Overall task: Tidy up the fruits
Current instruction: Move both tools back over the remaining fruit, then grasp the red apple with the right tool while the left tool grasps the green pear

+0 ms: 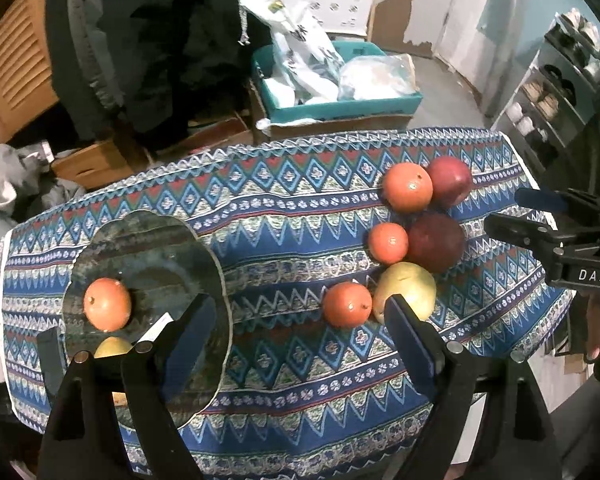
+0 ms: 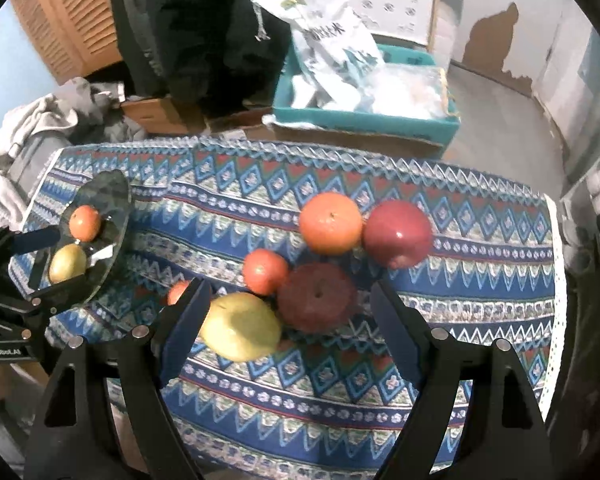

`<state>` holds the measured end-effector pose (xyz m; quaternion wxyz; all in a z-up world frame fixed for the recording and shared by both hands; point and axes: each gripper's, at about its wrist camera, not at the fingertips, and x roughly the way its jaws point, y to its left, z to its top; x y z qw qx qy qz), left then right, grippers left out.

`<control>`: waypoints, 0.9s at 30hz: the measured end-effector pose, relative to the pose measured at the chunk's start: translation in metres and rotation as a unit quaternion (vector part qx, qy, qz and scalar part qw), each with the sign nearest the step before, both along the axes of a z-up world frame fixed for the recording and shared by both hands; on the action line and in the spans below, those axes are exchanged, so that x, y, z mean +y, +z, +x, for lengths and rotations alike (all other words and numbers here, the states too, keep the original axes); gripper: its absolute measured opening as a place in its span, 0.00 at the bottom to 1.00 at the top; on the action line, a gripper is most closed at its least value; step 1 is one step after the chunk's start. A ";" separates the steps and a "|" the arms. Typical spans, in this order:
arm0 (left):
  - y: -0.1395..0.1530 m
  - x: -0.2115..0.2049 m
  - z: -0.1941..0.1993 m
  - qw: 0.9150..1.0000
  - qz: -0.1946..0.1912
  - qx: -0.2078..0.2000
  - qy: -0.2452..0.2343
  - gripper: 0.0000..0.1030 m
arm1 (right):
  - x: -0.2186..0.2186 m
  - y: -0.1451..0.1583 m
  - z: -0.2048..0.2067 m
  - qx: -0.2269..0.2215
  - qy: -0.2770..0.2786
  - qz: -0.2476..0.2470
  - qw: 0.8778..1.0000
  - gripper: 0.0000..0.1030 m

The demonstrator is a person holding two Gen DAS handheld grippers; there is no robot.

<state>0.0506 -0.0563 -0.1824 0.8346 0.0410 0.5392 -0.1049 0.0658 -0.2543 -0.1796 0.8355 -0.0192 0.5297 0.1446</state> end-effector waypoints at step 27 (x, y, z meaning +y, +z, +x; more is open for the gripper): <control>-0.064 -0.031 0.053 0.998 0.004 0.060 -0.032 0.85 | -0.007 -0.096 0.035 0.104 0.003 -0.013 0.995 0.80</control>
